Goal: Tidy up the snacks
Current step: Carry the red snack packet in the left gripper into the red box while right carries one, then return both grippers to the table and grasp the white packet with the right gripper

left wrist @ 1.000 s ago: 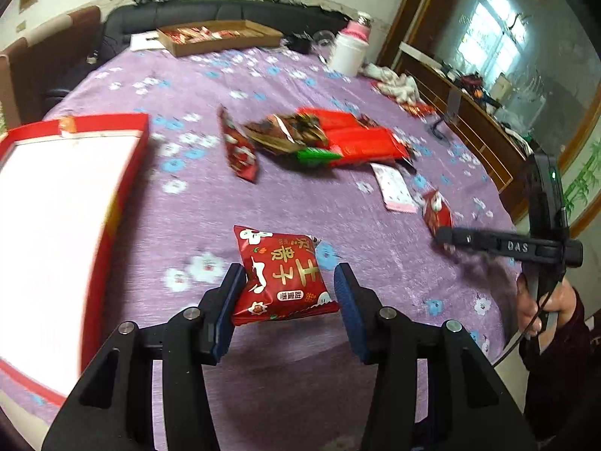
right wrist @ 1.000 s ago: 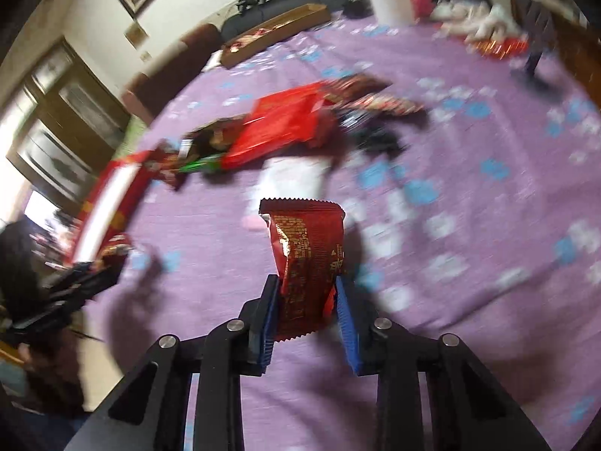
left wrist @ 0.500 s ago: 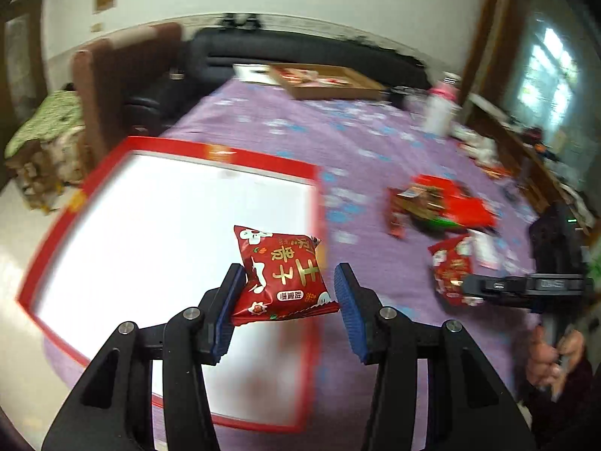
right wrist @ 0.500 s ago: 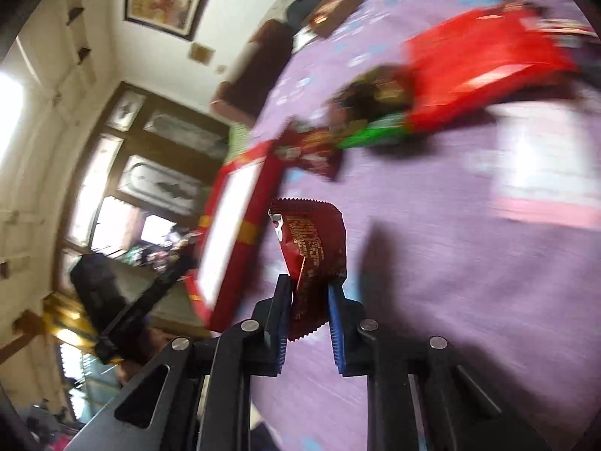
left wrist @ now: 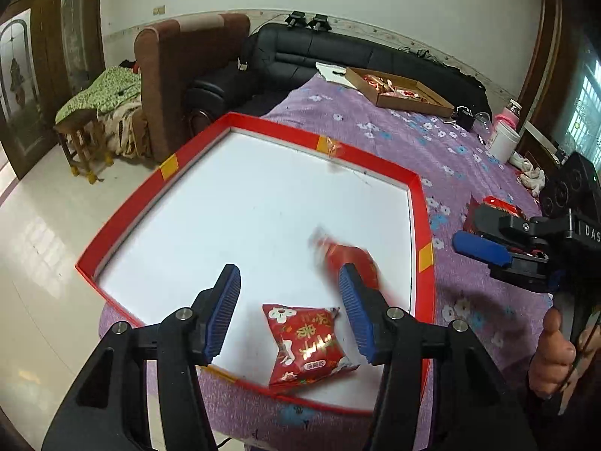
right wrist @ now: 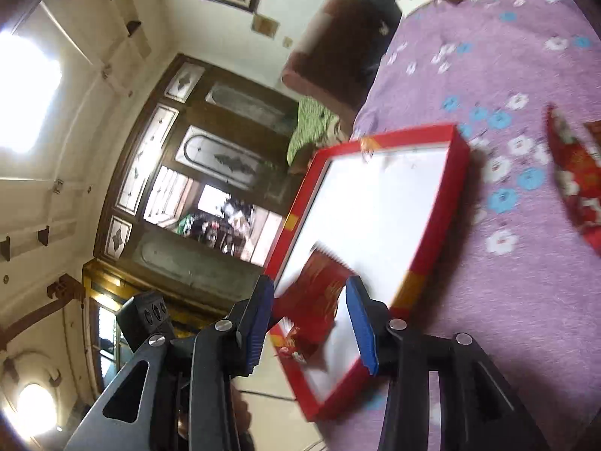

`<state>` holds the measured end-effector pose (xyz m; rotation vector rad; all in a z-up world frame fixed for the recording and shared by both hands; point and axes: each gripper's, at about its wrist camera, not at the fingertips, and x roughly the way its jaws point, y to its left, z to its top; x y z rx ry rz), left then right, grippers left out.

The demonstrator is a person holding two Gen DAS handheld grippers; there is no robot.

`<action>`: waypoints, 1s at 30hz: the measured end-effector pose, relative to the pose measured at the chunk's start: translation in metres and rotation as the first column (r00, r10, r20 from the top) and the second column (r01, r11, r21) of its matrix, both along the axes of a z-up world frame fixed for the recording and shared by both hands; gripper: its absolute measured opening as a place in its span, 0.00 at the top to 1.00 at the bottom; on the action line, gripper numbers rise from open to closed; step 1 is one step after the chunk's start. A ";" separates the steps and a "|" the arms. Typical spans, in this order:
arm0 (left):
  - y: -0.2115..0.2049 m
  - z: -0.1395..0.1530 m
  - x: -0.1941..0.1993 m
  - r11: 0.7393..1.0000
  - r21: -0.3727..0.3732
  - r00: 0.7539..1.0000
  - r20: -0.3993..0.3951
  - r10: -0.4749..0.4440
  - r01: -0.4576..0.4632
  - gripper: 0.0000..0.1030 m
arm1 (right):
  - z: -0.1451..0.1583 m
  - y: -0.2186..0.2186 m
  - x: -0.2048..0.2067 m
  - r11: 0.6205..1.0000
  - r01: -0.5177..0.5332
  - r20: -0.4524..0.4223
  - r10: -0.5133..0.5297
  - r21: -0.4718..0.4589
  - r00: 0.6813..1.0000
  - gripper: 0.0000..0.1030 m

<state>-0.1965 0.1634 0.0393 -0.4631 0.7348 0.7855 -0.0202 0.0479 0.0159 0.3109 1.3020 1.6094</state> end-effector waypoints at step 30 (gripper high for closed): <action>-0.070 -0.005 0.199 0.969 0.024 0.966 -0.095 -0.242 0.245 0.32 | -0.001 -0.202 0.106 0.753 0.607 0.675 -0.311 -0.254 0.669 0.34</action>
